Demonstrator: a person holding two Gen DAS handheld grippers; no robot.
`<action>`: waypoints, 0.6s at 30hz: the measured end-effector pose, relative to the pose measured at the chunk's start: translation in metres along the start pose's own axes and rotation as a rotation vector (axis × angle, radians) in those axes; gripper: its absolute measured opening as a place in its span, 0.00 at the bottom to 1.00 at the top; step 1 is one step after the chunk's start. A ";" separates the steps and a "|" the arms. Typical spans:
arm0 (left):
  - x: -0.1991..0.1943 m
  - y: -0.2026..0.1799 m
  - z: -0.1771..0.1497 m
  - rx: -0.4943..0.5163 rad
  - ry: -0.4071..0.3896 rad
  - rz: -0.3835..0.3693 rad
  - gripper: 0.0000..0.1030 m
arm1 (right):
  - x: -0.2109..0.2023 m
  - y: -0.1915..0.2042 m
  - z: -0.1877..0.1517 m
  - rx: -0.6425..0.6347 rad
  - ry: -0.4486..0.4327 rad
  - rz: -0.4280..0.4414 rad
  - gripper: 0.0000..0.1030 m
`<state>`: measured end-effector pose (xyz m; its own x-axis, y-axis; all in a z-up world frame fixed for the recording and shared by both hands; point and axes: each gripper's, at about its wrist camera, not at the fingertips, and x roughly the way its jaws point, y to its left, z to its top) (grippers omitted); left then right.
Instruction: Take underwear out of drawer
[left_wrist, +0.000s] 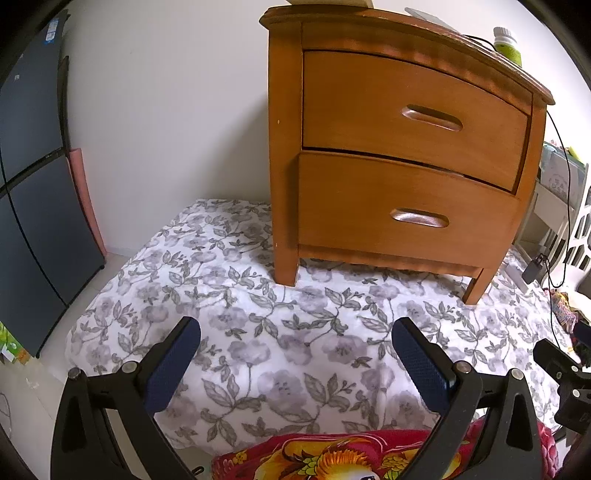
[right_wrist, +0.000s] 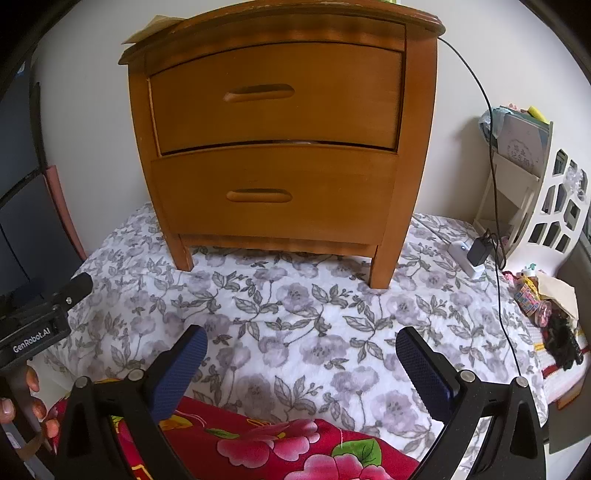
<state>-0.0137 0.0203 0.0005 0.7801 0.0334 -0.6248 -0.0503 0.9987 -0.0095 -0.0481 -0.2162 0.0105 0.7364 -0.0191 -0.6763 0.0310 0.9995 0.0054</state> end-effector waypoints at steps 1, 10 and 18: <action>0.000 0.001 0.000 -0.003 0.003 -0.001 1.00 | 0.000 0.000 0.000 -0.001 0.001 0.000 1.00; -0.001 0.003 0.000 -0.007 0.006 -0.008 1.00 | 0.002 0.001 -0.001 -0.015 0.014 -0.002 1.00; -0.001 0.002 0.000 0.000 0.011 -0.012 1.00 | 0.002 0.002 -0.001 -0.021 0.015 -0.004 1.00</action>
<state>-0.0146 0.0223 0.0007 0.7735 0.0212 -0.6335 -0.0414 0.9990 -0.0172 -0.0470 -0.2137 0.0080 0.7261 -0.0227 -0.6872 0.0192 0.9997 -0.0128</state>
